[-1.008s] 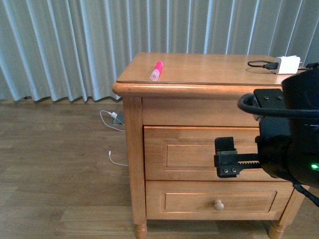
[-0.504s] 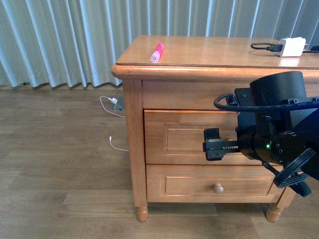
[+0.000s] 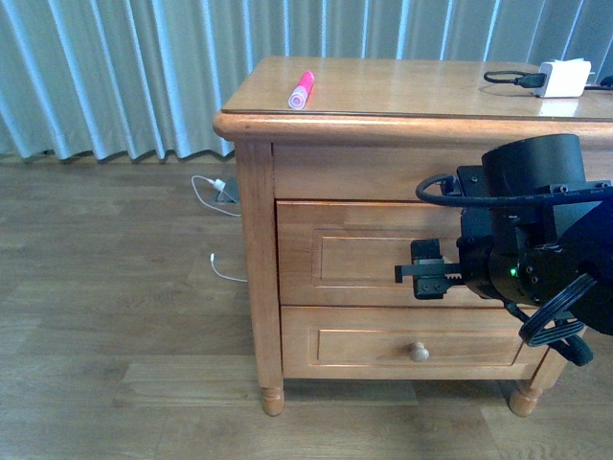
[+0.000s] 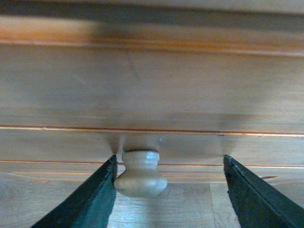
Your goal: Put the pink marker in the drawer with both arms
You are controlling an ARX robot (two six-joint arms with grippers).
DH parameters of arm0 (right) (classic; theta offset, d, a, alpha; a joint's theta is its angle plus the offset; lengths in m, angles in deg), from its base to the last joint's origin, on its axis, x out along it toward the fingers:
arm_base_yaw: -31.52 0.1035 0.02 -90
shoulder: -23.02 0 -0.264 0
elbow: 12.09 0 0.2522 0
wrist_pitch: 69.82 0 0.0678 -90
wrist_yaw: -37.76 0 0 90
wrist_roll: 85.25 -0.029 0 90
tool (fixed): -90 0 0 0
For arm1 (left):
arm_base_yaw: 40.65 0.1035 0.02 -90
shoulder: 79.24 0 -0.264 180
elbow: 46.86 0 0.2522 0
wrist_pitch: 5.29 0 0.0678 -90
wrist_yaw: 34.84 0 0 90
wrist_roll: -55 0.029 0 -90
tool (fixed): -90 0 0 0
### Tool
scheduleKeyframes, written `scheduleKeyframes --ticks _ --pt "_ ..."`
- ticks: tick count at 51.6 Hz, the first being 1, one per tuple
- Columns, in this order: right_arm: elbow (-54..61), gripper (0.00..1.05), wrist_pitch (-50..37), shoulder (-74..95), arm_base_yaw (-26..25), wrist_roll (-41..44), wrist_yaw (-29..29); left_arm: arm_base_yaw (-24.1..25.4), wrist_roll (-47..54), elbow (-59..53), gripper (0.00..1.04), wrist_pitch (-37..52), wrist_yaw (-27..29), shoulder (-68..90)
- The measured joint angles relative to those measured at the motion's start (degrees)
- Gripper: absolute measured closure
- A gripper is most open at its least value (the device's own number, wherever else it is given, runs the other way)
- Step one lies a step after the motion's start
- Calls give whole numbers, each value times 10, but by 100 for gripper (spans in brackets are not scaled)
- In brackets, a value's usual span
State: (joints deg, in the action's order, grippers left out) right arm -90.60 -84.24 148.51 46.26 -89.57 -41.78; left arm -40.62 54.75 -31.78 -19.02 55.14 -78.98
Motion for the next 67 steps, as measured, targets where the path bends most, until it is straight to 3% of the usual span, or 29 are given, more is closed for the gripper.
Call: scheduleKeyframes --ticks 14,18,29,61,67 --pt "-2 80 19 0 3 4 -19 0 0 0 6 0 0 0" --pt "-2 82 33 -6 3 7 -27 0 0 0 6 0 0 0" --pt "41 83 59 -49 9 8 -46 0 0 0 6 0 0 0" --pt "340 83 52 -273 27 -37 -101 0 0 0 6 0 0 0" --pt "371 67 61 -310 29 -56 -101 0 0 0 6 0 0 0"
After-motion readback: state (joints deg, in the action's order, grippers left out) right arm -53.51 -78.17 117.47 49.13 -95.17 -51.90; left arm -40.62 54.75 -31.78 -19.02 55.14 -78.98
